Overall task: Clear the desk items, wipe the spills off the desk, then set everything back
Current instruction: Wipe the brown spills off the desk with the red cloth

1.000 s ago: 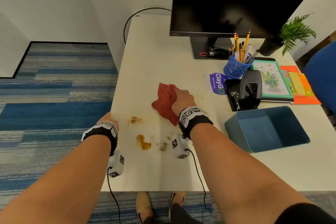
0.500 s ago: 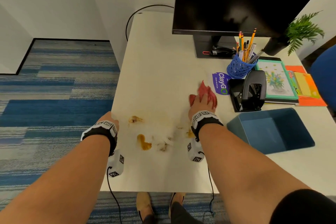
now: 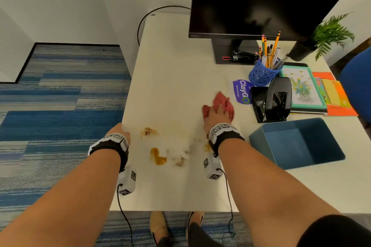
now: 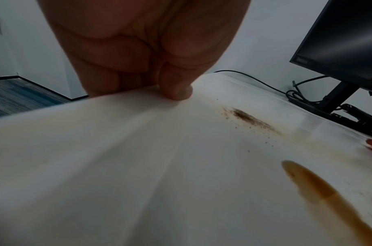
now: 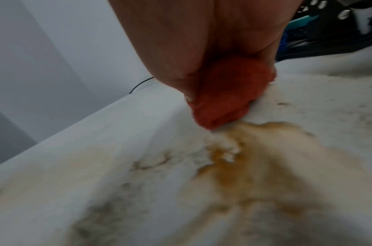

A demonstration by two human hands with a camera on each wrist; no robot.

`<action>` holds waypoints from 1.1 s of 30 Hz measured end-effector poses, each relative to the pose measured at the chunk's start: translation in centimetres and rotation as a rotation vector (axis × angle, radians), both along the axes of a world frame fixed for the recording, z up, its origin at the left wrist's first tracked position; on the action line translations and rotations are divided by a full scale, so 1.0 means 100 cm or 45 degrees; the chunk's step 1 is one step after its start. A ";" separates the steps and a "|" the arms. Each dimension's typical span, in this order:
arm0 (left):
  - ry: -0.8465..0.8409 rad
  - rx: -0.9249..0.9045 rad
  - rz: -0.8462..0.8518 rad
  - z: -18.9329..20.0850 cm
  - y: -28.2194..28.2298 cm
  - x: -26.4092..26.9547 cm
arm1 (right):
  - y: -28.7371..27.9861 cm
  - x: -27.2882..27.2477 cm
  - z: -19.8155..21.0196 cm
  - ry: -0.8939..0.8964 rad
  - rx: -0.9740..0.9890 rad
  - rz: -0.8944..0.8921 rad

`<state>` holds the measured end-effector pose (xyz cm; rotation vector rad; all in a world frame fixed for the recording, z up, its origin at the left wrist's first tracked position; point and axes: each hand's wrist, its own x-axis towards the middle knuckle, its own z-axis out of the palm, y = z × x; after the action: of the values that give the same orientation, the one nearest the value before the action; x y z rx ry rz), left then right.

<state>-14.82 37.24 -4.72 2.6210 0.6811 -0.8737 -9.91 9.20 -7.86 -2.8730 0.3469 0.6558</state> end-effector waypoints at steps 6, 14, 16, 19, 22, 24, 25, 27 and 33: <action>-0.021 -0.034 0.043 -0.003 0.003 -0.003 | 0.055 -0.012 0.013 0.130 -0.060 0.015; -0.075 -0.152 0.078 -0.005 0.011 -0.006 | 0.034 -0.022 0.015 -0.037 -0.041 0.061; -0.080 -0.167 0.099 -0.006 0.012 -0.008 | 0.025 -0.020 0.009 -0.044 -0.053 -0.063; -0.077 -0.176 0.102 -0.006 0.014 -0.012 | 0.038 -0.020 0.005 0.049 -0.047 -0.097; -0.061 -0.170 0.083 -0.007 0.017 -0.014 | 0.076 -0.030 0.002 0.060 -0.043 0.237; -0.035 -0.161 0.046 -0.005 0.019 -0.014 | 0.098 -0.041 0.003 0.084 0.069 0.494; -0.018 -0.160 0.020 -0.004 0.020 -0.015 | 0.101 -0.044 0.004 0.105 0.105 0.592; 0.022 -0.154 -0.026 -0.001 0.023 -0.018 | 0.096 -0.040 0.008 0.118 0.120 0.664; 0.098 -0.176 -0.058 -0.007 0.036 -0.030 | 0.104 -0.019 0.015 0.142 0.031 0.307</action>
<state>-17.83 40.86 -5.39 2.5004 0.5603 -1.0020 -11.80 19.57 -6.36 -2.8873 0.0048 0.8562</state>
